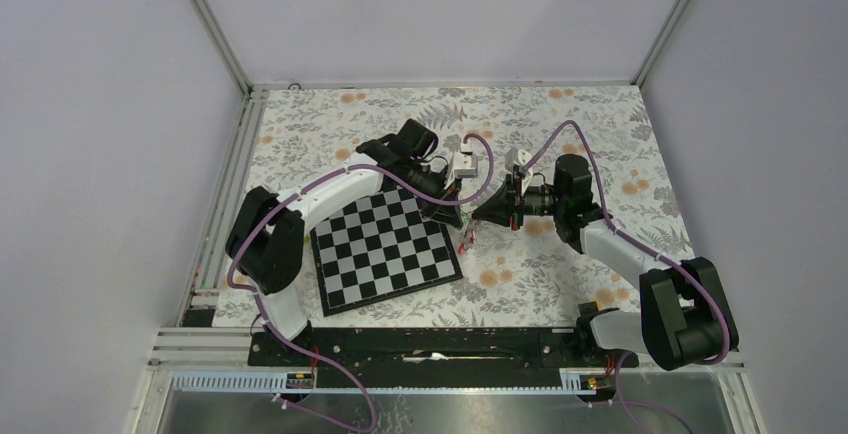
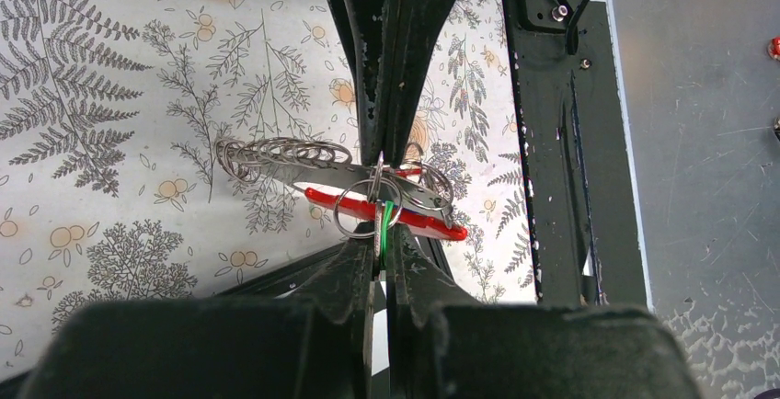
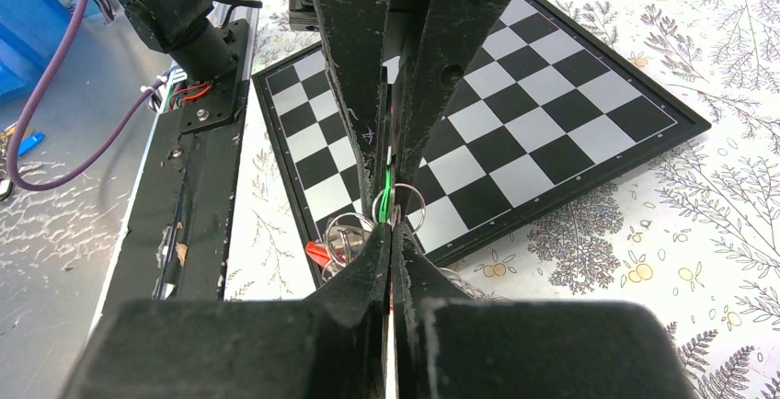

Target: Put the keys on the keyring

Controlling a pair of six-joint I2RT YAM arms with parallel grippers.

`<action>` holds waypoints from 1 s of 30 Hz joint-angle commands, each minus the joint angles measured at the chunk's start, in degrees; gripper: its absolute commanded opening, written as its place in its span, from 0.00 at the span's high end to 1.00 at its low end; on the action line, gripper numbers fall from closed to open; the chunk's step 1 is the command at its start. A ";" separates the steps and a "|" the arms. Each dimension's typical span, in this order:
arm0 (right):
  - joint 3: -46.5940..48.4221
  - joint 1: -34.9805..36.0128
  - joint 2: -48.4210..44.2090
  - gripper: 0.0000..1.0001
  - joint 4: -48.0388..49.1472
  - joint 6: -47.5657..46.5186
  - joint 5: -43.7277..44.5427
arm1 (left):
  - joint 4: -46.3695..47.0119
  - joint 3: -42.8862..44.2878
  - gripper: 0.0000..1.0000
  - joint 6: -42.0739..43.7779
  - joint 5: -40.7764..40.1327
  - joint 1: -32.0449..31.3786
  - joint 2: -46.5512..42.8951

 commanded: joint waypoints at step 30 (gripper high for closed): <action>2.03 0.49 1.44 0.93 2.72 0.63 -0.11 | -3.31 7.13 1.00 3.25 -2.66 0.67 -0.98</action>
